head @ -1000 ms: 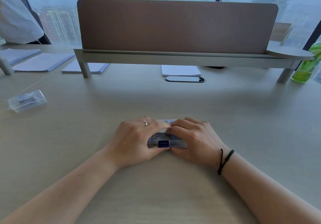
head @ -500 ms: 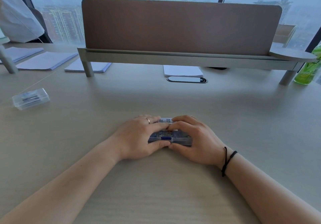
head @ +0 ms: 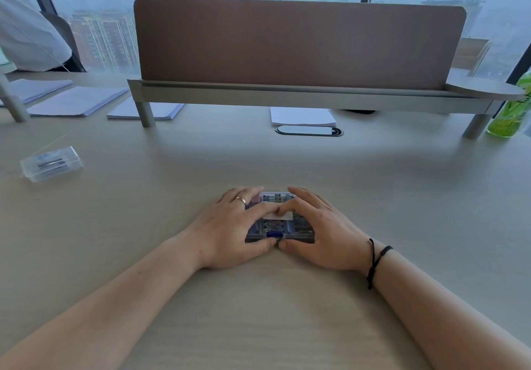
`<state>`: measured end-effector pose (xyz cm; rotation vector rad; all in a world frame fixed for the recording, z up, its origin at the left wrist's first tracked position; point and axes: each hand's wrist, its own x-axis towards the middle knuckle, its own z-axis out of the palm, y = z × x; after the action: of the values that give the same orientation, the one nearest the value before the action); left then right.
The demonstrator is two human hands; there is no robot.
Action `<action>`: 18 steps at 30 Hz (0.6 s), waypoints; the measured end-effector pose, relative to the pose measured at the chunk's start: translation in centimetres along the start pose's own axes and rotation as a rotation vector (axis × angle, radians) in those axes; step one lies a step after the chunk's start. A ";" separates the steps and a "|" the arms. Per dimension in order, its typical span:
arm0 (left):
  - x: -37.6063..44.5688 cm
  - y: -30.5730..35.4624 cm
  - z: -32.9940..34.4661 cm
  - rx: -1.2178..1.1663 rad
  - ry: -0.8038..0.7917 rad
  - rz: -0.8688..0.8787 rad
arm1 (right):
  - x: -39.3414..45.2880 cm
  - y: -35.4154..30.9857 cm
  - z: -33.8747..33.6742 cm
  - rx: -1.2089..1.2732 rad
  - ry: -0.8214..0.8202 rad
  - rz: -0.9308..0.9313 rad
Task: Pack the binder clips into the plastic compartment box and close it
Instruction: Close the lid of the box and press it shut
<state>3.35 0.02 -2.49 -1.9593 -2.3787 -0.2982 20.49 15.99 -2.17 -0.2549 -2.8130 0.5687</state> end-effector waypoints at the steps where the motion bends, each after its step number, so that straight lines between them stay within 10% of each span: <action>1: 0.0 0.0 0.1 -0.016 0.016 0.013 | 0.0 0.0 0.0 0.002 -0.012 0.009; 18: -0.9 0.7 0.8 -0.079 0.439 0.479 | 1.2 1.2 0.2 0.142 0.006 -0.032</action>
<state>4.24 -0.59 -3.37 -2.1410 -1.6051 -0.7100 19.41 17.27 -2.55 -0.1831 -2.7496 0.7546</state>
